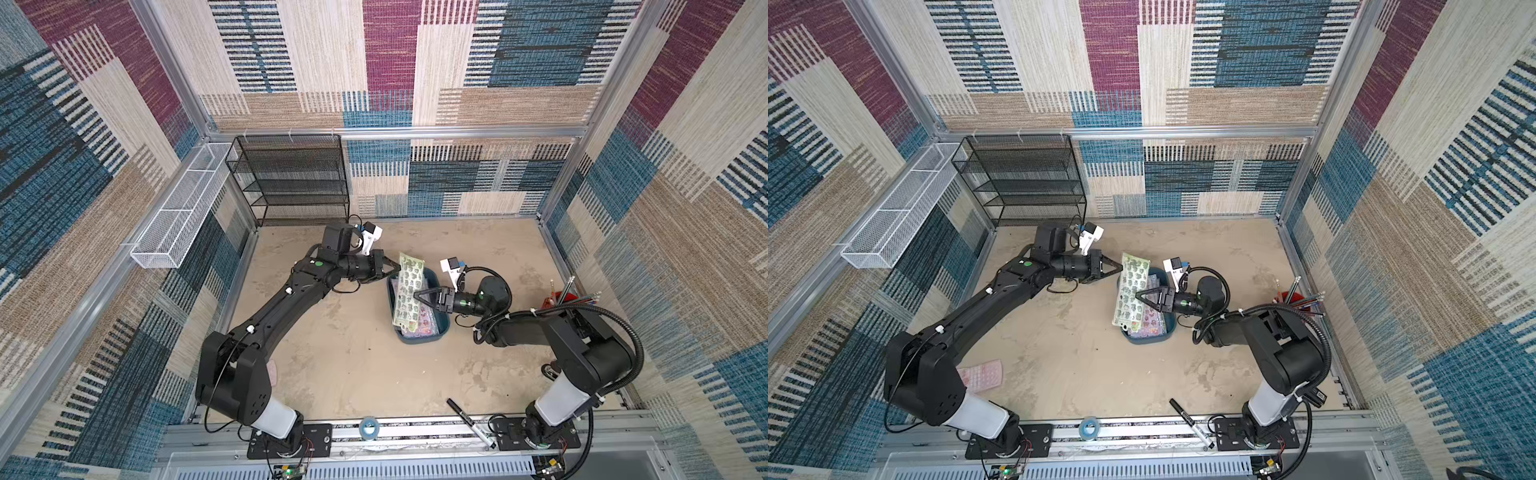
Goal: Take the stickers out of the storage box
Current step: Pick up the sticker from the storage box.
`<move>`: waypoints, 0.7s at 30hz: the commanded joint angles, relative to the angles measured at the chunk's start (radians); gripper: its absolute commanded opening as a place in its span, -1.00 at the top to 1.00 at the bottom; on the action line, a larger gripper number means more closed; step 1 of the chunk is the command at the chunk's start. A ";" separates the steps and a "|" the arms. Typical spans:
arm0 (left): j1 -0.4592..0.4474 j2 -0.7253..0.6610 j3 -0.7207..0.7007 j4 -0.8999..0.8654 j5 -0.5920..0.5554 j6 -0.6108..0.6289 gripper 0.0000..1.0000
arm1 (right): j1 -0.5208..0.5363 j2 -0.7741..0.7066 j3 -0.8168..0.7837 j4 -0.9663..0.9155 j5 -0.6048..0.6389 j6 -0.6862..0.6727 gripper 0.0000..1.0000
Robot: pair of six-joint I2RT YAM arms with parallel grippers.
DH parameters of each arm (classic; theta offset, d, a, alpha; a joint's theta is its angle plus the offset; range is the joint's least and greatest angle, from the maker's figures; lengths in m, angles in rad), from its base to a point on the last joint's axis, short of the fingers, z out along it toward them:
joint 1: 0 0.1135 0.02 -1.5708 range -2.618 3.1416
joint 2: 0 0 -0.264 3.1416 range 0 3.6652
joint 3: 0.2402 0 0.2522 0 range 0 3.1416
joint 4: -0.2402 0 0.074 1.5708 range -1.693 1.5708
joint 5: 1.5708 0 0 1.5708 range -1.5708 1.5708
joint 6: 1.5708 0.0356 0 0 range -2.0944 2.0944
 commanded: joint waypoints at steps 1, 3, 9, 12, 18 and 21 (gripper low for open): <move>0.003 0.007 0.005 0.060 0.033 -0.038 1.00 | 0.008 0.009 0.010 0.111 -0.023 0.058 0.06; 0.004 0.012 0.005 0.068 0.038 -0.045 1.00 | 0.013 0.006 0.013 0.099 -0.021 0.050 0.20; 0.012 0.020 0.004 0.077 0.046 -0.049 1.00 | 0.016 -0.018 0.015 0.049 -0.004 0.020 0.91; 0.012 0.019 0.001 0.081 0.047 -0.052 1.00 | 0.016 -0.042 0.023 -0.017 0.018 -0.021 1.00; 0.016 0.014 0.004 0.075 0.042 -0.048 1.00 | 0.015 -0.107 0.052 -0.188 0.066 -0.127 1.00; 0.023 0.001 0.007 0.058 0.024 -0.038 0.72 | 0.016 -0.137 0.070 -0.282 0.091 -0.177 1.00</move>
